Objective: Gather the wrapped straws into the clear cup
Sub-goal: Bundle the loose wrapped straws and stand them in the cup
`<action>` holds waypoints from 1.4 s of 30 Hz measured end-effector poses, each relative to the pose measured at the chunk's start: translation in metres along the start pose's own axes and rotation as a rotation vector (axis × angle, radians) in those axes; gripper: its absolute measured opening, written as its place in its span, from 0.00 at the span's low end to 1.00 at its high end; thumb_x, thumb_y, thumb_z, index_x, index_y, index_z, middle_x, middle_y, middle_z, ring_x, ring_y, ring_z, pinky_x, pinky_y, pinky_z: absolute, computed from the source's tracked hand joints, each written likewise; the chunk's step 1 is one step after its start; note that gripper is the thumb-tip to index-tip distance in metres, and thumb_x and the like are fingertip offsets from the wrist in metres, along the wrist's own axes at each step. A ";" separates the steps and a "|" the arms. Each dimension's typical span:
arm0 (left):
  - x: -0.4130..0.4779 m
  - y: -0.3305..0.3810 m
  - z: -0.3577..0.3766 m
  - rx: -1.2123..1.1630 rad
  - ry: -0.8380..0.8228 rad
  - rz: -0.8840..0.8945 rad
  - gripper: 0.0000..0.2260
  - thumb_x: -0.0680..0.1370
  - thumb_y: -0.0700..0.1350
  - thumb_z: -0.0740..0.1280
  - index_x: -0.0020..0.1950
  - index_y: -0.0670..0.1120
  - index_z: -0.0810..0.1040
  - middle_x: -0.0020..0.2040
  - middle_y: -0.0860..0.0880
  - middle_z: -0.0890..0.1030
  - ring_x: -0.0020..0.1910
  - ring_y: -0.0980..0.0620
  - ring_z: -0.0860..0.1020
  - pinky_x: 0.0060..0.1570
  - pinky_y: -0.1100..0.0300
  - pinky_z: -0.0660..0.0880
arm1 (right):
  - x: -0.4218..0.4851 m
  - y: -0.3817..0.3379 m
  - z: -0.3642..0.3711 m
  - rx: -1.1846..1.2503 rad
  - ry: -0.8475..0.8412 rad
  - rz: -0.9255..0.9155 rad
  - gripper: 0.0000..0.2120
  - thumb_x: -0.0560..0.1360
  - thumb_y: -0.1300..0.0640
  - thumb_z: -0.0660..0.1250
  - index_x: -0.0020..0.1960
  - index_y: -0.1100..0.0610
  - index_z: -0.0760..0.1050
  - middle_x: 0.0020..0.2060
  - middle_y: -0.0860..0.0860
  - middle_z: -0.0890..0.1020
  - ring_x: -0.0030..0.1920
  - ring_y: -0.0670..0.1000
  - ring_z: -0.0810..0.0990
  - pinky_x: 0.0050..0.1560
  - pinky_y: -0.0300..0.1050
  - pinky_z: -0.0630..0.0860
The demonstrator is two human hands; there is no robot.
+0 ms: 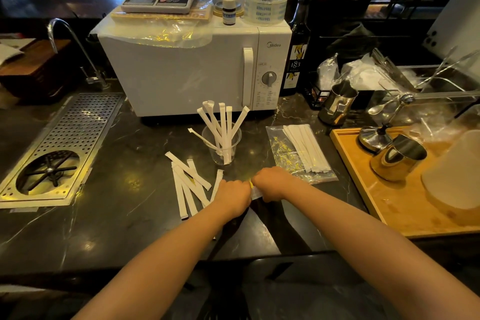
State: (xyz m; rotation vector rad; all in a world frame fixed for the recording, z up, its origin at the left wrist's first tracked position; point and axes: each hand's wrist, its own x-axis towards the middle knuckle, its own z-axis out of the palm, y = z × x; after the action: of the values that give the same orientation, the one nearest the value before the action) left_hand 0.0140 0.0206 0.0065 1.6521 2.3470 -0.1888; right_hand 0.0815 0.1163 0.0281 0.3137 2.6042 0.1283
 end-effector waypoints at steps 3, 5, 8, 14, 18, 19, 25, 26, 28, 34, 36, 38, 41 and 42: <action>-0.002 0.003 0.000 0.066 -0.019 0.046 0.10 0.78 0.39 0.56 0.56 0.38 0.72 0.58 0.38 0.78 0.57 0.38 0.75 0.56 0.49 0.69 | -0.002 -0.002 0.001 -0.011 -0.012 0.001 0.13 0.73 0.62 0.63 0.56 0.62 0.73 0.56 0.60 0.79 0.56 0.60 0.78 0.49 0.50 0.73; -0.004 0.005 0.001 0.094 -0.031 0.069 0.11 0.78 0.38 0.55 0.57 0.38 0.70 0.59 0.37 0.77 0.58 0.38 0.75 0.57 0.48 0.69 | -0.003 -0.003 0.001 0.010 -0.017 0.003 0.13 0.72 0.63 0.63 0.56 0.63 0.74 0.56 0.60 0.79 0.55 0.61 0.78 0.49 0.51 0.75; -0.006 0.005 0.003 0.086 -0.030 0.069 0.11 0.78 0.38 0.54 0.59 0.37 0.69 0.61 0.37 0.75 0.59 0.38 0.74 0.57 0.48 0.69 | -0.004 -0.004 0.001 0.023 -0.028 0.012 0.13 0.72 0.63 0.64 0.56 0.64 0.74 0.56 0.61 0.79 0.55 0.61 0.79 0.46 0.50 0.74; -0.007 0.007 0.005 0.085 -0.033 0.076 0.11 0.78 0.37 0.55 0.59 0.37 0.70 0.60 0.37 0.75 0.58 0.38 0.74 0.58 0.49 0.69 | -0.004 -0.007 0.000 -0.019 -0.015 -0.012 0.11 0.73 0.64 0.63 0.54 0.64 0.75 0.55 0.61 0.79 0.54 0.61 0.79 0.48 0.52 0.76; -0.009 0.006 0.005 0.103 -0.015 0.095 0.11 0.78 0.37 0.55 0.58 0.38 0.70 0.59 0.37 0.76 0.58 0.39 0.74 0.58 0.49 0.68 | -0.005 -0.007 0.001 -0.066 0.012 -0.025 0.11 0.73 0.64 0.61 0.54 0.63 0.75 0.55 0.60 0.79 0.54 0.61 0.79 0.47 0.51 0.75; -0.009 0.005 0.005 0.106 -0.008 0.099 0.11 0.78 0.37 0.54 0.58 0.38 0.70 0.59 0.37 0.76 0.57 0.39 0.74 0.58 0.49 0.67 | -0.005 -0.007 0.002 -0.060 0.010 -0.022 0.11 0.74 0.64 0.61 0.55 0.62 0.75 0.55 0.60 0.79 0.54 0.60 0.79 0.48 0.51 0.75; -0.013 0.001 0.002 -0.097 0.009 0.048 0.10 0.79 0.39 0.54 0.59 0.39 0.66 0.58 0.37 0.77 0.55 0.37 0.75 0.53 0.48 0.68 | -0.012 -0.006 -0.005 0.043 0.031 0.025 0.11 0.76 0.60 0.57 0.55 0.62 0.74 0.53 0.61 0.80 0.52 0.60 0.79 0.46 0.49 0.72; -0.014 0.000 0.000 -0.165 0.011 0.032 0.10 0.79 0.40 0.54 0.58 0.40 0.65 0.57 0.37 0.78 0.54 0.37 0.76 0.50 0.48 0.68 | -0.013 -0.007 -0.009 0.033 0.042 0.033 0.12 0.76 0.60 0.56 0.54 0.62 0.74 0.53 0.61 0.80 0.52 0.60 0.79 0.46 0.49 0.71; -0.015 -0.001 -0.007 -0.317 0.013 -0.013 0.10 0.79 0.40 0.54 0.59 0.39 0.64 0.56 0.35 0.78 0.52 0.36 0.76 0.45 0.49 0.68 | -0.017 -0.008 -0.018 -0.006 0.087 0.038 0.12 0.77 0.59 0.56 0.54 0.61 0.76 0.53 0.60 0.81 0.54 0.59 0.78 0.51 0.49 0.70; -0.017 0.001 -0.030 -0.908 0.039 -0.128 0.11 0.77 0.38 0.56 0.56 0.36 0.72 0.53 0.33 0.79 0.51 0.36 0.77 0.46 0.48 0.73 | -0.025 -0.017 -0.043 -0.209 0.316 0.035 0.13 0.77 0.57 0.58 0.56 0.60 0.76 0.54 0.57 0.79 0.57 0.57 0.72 0.59 0.50 0.65; -0.017 -0.002 -0.031 -0.972 0.040 -0.118 0.07 0.75 0.35 0.58 0.49 0.38 0.74 0.44 0.38 0.79 0.44 0.43 0.75 0.38 0.54 0.69 | -0.028 -0.023 -0.050 -0.248 0.531 0.000 0.11 0.73 0.53 0.65 0.49 0.59 0.80 0.45 0.55 0.82 0.50 0.56 0.76 0.53 0.50 0.70; -0.021 -0.005 -0.033 -1.068 0.068 -0.146 0.09 0.75 0.32 0.58 0.39 0.44 0.71 0.35 0.48 0.73 0.36 0.52 0.71 0.33 0.62 0.66 | -0.028 -0.028 -0.055 -0.268 0.587 -0.027 0.10 0.70 0.52 0.68 0.43 0.58 0.83 0.39 0.54 0.83 0.45 0.54 0.78 0.50 0.49 0.73; -0.031 -0.008 -0.034 -1.177 0.168 -0.209 0.11 0.77 0.33 0.55 0.40 0.45 0.72 0.35 0.51 0.71 0.37 0.55 0.70 0.35 0.65 0.67 | -0.028 -0.037 -0.058 -0.309 0.695 -0.009 0.08 0.61 0.50 0.76 0.34 0.55 0.84 0.33 0.51 0.84 0.40 0.52 0.82 0.52 0.48 0.78; -0.033 -0.009 -0.034 -1.207 0.219 -0.216 0.09 0.78 0.33 0.55 0.46 0.40 0.74 0.38 0.48 0.74 0.42 0.52 0.73 0.38 0.62 0.70 | -0.029 -0.042 -0.063 -0.287 0.727 -0.020 0.09 0.57 0.50 0.78 0.31 0.54 0.83 0.31 0.51 0.84 0.39 0.52 0.83 0.52 0.50 0.79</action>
State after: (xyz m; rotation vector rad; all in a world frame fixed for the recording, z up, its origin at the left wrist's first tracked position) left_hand 0.0115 -0.0041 0.0479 0.8137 1.9915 1.1695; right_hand 0.0664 0.0669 0.0899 0.1505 3.2340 0.7205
